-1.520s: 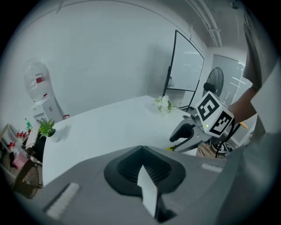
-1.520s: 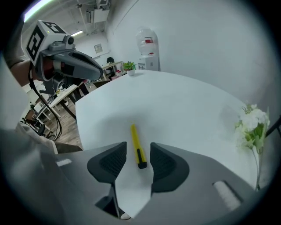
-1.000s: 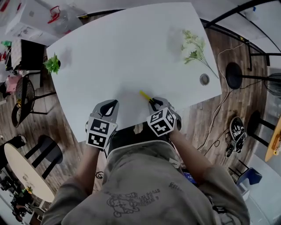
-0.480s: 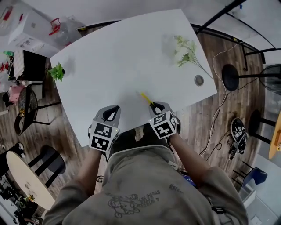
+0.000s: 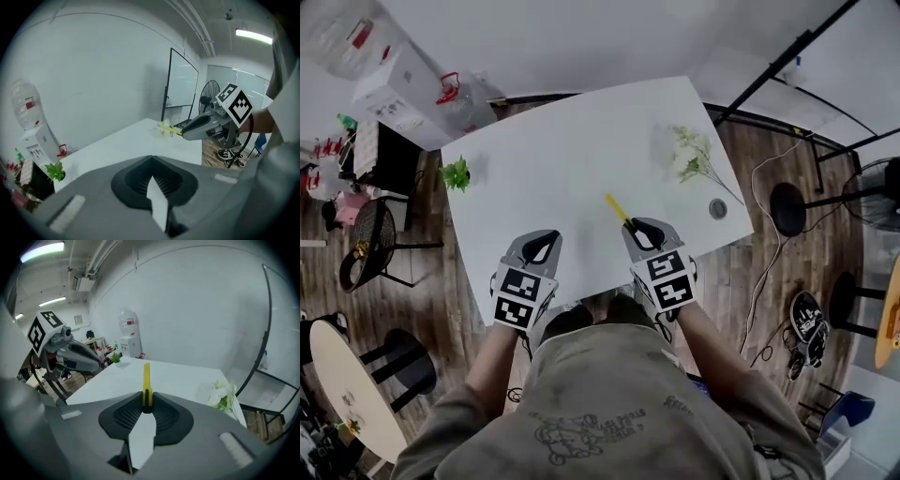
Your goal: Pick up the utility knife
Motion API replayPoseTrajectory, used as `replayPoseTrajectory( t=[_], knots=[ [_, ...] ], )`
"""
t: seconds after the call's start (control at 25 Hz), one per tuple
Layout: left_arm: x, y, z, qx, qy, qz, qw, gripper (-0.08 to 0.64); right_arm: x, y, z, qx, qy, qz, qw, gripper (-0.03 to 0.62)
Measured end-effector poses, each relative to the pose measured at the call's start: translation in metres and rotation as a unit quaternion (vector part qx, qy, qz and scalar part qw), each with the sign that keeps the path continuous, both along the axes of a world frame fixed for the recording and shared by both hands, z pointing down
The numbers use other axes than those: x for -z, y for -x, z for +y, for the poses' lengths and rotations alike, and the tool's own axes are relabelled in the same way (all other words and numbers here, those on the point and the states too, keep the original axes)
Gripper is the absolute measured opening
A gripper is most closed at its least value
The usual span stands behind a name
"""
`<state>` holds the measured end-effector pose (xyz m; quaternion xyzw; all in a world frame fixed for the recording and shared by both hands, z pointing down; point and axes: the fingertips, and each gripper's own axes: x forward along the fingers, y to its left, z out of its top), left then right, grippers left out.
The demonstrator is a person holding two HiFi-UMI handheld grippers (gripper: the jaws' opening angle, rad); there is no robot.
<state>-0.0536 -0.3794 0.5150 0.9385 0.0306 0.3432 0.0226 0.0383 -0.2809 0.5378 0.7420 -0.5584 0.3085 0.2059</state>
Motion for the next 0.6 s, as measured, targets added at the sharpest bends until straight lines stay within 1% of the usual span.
replayPoseTrajectory(
  t=[0.2,0.4,0.48,0.6],
  knots=[
    [0.048,-0.015,-0.009,0.008,-0.017,0.040,0.9990,0.002,0.076,-0.014,-0.016,0.006,-0.076,0.041,0.996,0.094],
    [0.106,-0.021,-0.021,0.004,-0.057,0.094,0.9940,0.002,0.155,-0.010,-0.025,0.015,-0.151,0.076,0.985,0.094],
    [0.132,-0.022,-0.024,0.007,-0.075,0.122,0.9896,0.002,0.182,-0.010,-0.021,0.013,-0.174,0.090,0.980,0.094],
    [0.173,-0.027,-0.024,0.001,-0.109,0.170,0.9794,0.002,0.220,-0.018,-0.011,-0.002,-0.210,0.113,0.971,0.094]
  ],
)
